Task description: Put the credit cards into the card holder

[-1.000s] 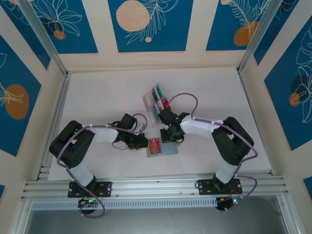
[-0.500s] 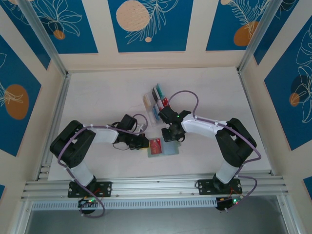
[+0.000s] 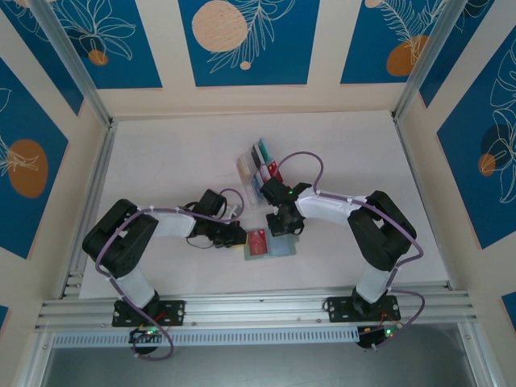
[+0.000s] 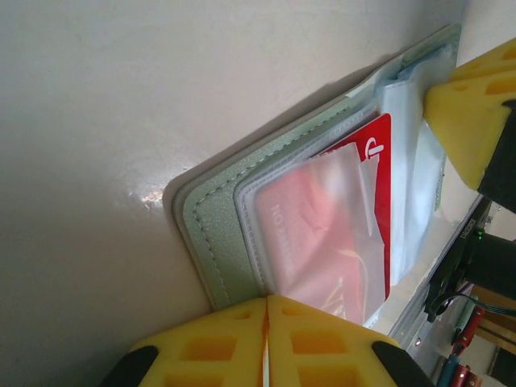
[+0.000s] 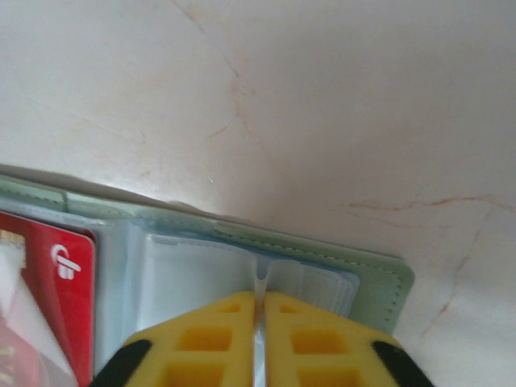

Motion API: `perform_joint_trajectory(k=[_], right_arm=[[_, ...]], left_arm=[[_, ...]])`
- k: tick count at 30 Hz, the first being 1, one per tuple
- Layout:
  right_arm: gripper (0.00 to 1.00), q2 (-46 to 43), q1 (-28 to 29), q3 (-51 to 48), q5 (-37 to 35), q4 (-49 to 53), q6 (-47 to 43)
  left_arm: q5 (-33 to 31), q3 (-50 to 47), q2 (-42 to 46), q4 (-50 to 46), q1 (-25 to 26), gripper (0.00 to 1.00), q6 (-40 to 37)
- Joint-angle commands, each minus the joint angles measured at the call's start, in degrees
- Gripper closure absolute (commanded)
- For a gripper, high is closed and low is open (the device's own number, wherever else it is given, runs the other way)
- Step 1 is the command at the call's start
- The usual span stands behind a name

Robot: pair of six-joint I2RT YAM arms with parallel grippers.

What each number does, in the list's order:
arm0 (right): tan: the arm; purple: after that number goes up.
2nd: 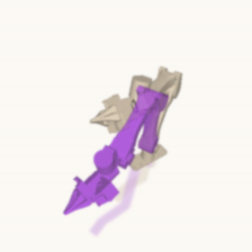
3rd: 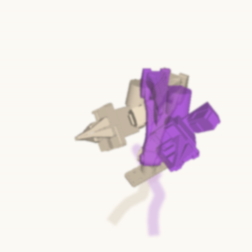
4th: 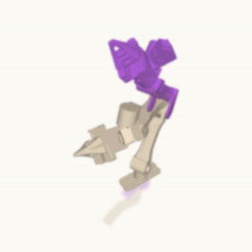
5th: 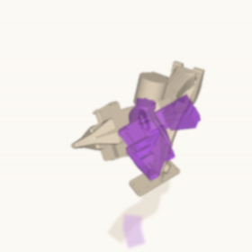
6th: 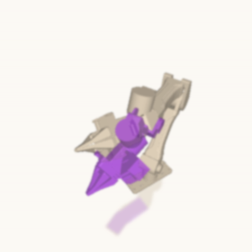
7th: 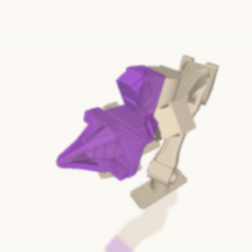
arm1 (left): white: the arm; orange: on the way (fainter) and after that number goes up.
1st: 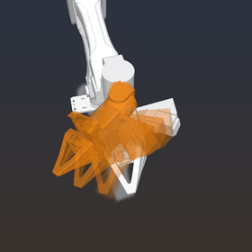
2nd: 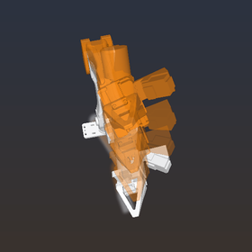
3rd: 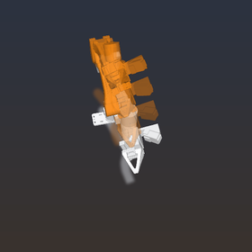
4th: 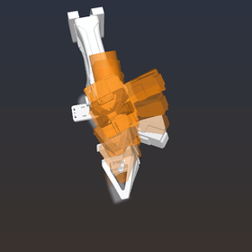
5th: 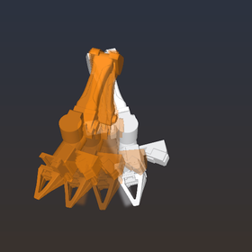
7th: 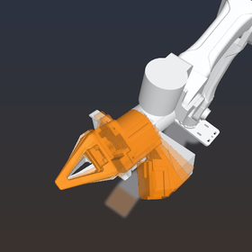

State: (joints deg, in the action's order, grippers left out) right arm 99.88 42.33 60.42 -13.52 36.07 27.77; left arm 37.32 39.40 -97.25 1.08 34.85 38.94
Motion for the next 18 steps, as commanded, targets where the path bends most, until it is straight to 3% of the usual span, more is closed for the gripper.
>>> perform_joint_trajectory(k=[1, 9, 18], right_arm=[[0.99, -0.12, 0.37, -0.48, 0.18, 0.48, 0.3], [1.0, -5.13, 1.31, 3.56, 0.36, 3.79, 0.09], [1.0, -3.23, 3.49, 7.24, 5.87, 4.37, 1.18]], left_arm=[[-3.24, -1.91, -3.17, -2.47, 1.27, 0.91, -0.01], [-4.79, -2.1, -4.55, -2.15, 2.27, 0.91, 0.12], [-4.86, -2.38, -4.84, -0.34, 3.29, 0.92, 1.63]])
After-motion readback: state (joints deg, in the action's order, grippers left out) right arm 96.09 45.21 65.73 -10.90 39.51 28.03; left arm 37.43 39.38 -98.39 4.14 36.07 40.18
